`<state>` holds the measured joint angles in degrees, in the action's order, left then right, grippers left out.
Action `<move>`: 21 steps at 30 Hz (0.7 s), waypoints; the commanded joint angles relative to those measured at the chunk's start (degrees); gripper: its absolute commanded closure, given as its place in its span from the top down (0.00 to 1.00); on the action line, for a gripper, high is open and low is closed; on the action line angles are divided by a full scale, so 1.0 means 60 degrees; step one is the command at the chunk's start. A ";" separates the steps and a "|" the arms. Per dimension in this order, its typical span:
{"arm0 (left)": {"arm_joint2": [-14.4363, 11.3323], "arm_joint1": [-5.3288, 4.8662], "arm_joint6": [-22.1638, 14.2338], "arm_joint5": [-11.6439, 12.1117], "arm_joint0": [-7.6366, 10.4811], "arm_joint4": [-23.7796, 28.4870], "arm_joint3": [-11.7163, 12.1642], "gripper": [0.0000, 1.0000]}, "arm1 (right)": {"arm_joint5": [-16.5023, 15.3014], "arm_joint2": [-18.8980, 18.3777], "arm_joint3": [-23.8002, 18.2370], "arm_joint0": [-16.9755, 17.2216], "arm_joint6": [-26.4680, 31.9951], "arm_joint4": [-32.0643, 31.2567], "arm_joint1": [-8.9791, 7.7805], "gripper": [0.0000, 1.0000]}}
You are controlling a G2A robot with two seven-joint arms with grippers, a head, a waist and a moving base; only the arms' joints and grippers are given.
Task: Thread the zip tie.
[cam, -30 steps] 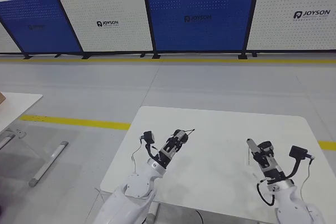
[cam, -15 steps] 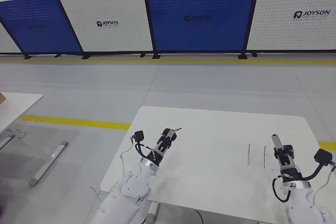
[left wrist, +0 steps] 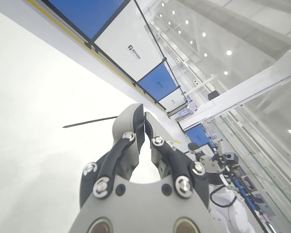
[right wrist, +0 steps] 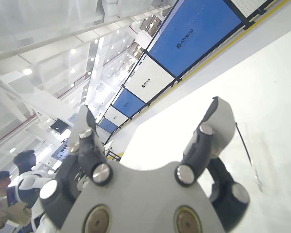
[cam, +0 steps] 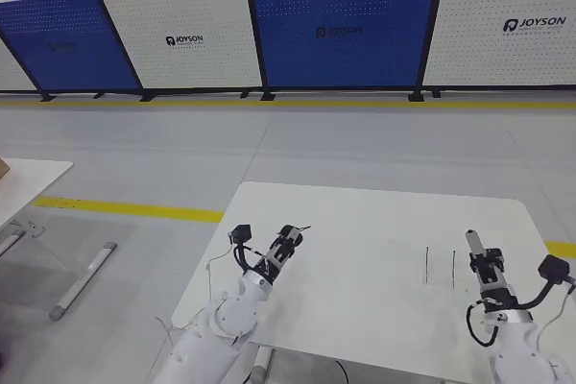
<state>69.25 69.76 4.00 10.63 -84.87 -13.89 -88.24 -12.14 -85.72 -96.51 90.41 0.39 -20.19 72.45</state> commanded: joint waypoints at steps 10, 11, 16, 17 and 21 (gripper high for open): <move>0.0248 -0.0030 -0.0033 -0.0041 -0.0170 -0.0179 -0.0072 0.00 | 0.0000 0.0000 0.0000 0.0000 0.0000 0.0000 0.0000 1.00; 0.0226 -0.0027 -0.0003 -0.0116 -0.0166 -0.0285 -0.0023 0.00 | 0.0000 0.0000 0.0000 0.0000 0.0000 0.0000 0.0000 1.00; 0.0155 -0.0024 -0.0165 -0.0500 -0.0067 -0.0646 0.0308 0.00 | 0.0000 0.0000 0.0000 0.0000 0.0000 0.0000 0.0000 1.00; 0.0151 -0.0021 -0.0193 -0.0513 -0.0042 -0.0659 0.0365 0.00 | 0.0000 0.0000 0.0000 0.0000 0.0000 0.0000 0.0000 1.00; 0.0135 0.0000 -0.0185 -0.0503 0.0015 -0.0539 0.0476 0.00 | 0.0000 0.0000 0.0000 0.0000 0.0000 0.0000 0.0000 1.00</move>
<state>70.05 69.70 2.63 7.52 -84.86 -17.50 -85.49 -12.14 -85.72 -96.51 90.41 0.39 -20.19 72.45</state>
